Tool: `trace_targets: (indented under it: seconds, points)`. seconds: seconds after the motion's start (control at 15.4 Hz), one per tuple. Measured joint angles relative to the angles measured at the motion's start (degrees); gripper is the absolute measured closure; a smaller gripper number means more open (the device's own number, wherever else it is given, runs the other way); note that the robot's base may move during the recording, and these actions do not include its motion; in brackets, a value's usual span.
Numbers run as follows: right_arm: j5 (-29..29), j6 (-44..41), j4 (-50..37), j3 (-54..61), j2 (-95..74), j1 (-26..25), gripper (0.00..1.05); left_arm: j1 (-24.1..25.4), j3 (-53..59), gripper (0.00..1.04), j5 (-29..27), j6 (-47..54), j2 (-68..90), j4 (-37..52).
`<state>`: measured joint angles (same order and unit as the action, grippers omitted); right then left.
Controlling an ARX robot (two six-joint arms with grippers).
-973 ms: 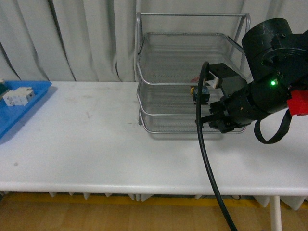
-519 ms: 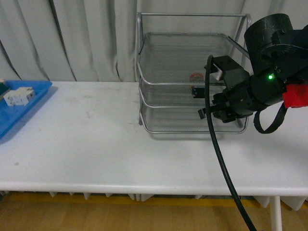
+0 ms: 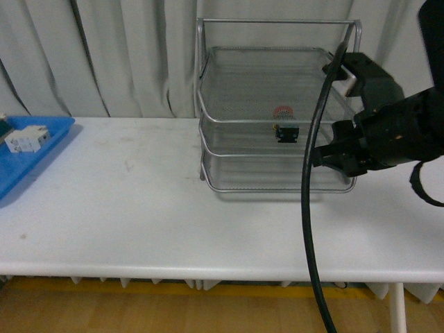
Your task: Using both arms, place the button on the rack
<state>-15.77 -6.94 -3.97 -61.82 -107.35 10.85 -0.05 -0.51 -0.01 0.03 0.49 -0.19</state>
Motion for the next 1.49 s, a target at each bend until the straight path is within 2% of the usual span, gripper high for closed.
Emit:
trace_targets:
  seconds: [0.13, 0.45, 0.52, 0.58, 0.65, 0.71, 0.91, 1.43, 1.49]
  points:
    - [-4.5, 0.9, -2.9, 10.0, 9.4, -1.2, 1.03, 0.0, 0.0, 0.07, 0.0, 0.0, 0.0, 0.0]
    - [-10.4, 7.4, -8.1, 31.3, 38.5, -9.2, 1.03, 0.0, 0.0, 0.07, 0.0, 0.0, 0.0, 0.0]
    - [-9.9, 7.6, -10.9, 34.5, 41.4, -10.9, 1.03, 0.0, 0.0, 0.07, 0.0, 0.0, 0.0, 0.0]
    - [2.0, 7.3, -26.6, 41.3, 44.2, -10.9, 1.03, 0.0, 0.0, 0.07, 0.0, 0.0, 0.0, 0.0]
    - [11.0, 7.3, -34.5, 47.1, 48.8, -10.9, 1.03, 0.0, 0.0, 0.07, 0.0, 0.0, 0.0, 0.0]
    - [15.2, 7.3, -35.0, 49.4, 54.3, -10.9, 1.03, 0.0, 0.0, 0.07, 0.0, 0.0, 0.0, 0.0]
    - [15.6, 7.3, -27.2, 54.2, 66.8, -10.9, 1.03, 0.0, 0.0, 0.07, 0.0, 0.0, 0.0, 0.0]
    - [15.6, 7.3, -18.1, 59.6, 83.3, -10.9, 1.03, 0.0, 0.0, 0.07, 0.0, 0.0, 0.0, 0.0]
    - [15.6, 7.3, -19.6, 61.2, 83.8, -10.9, 1.03, 0.0, 0.0, 0.07, 0.0, 0.0, 0.0, 0.0]
